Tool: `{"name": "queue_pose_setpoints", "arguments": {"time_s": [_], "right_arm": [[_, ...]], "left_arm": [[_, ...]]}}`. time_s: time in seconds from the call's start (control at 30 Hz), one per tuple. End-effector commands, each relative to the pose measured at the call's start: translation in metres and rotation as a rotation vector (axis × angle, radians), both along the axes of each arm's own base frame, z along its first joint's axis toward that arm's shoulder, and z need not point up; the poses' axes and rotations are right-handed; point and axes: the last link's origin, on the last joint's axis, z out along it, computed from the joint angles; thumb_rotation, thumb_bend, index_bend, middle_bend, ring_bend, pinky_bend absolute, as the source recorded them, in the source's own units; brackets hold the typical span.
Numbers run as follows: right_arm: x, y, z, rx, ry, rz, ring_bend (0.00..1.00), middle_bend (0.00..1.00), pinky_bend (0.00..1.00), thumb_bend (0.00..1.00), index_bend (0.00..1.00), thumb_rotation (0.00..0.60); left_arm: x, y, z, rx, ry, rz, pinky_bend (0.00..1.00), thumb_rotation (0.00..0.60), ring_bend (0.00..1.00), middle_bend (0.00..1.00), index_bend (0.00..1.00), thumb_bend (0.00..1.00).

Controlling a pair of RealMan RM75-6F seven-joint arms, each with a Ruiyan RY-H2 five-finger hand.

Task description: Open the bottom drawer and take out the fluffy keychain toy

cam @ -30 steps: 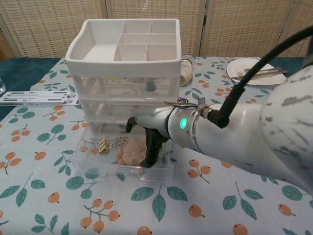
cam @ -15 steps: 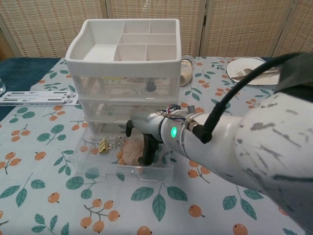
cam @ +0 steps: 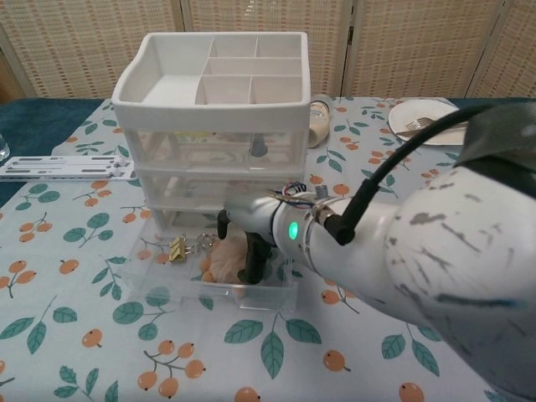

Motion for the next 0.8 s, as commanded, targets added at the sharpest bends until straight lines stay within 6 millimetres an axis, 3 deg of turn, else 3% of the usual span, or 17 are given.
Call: {"name": "queue_pose_setpoints", "arguments": {"time_s": [0.03,0.4,0.53,0.8], "right_arm": [[0.0009,-0.0002,-0.0011,0.002,0.001,0.002,1.00,0.93,1.00,0.42,0.20,0.600],[0.0043,-0.0014,-0.0078,0.008,0.018,0.009,1.00,0.93,1.00,0.41,0.28,0.600],[0.0062,-0.0025,-0.0087,0.002,0.019,0.015,1.00,0.94,1.00,0.42,0.36,0.600],[0.0043,-0.0029,-0.0095,-0.008,0.031,0.018,1.00,0.96,1.00,0.53,0.52,0.600]], "left_arm": [[0.0002,0.0002,-0.0002,-0.001,0.001,0.000,0.11,0.600,0.03,0.00,0.09,0.19],[-0.0021,0.0000,0.0002,0.000,0.002,0.008,0.12,0.600,0.03,0.00,0.10,0.19],[-0.0028,-0.0001,0.0007,0.002,0.000,0.010,0.12,0.600,0.03,0.00,0.10,0.19],[-0.0025,-0.0001,0.0012,0.003,-0.002,0.009,0.12,0.600,0.03,0.00,0.10,0.19]]}}
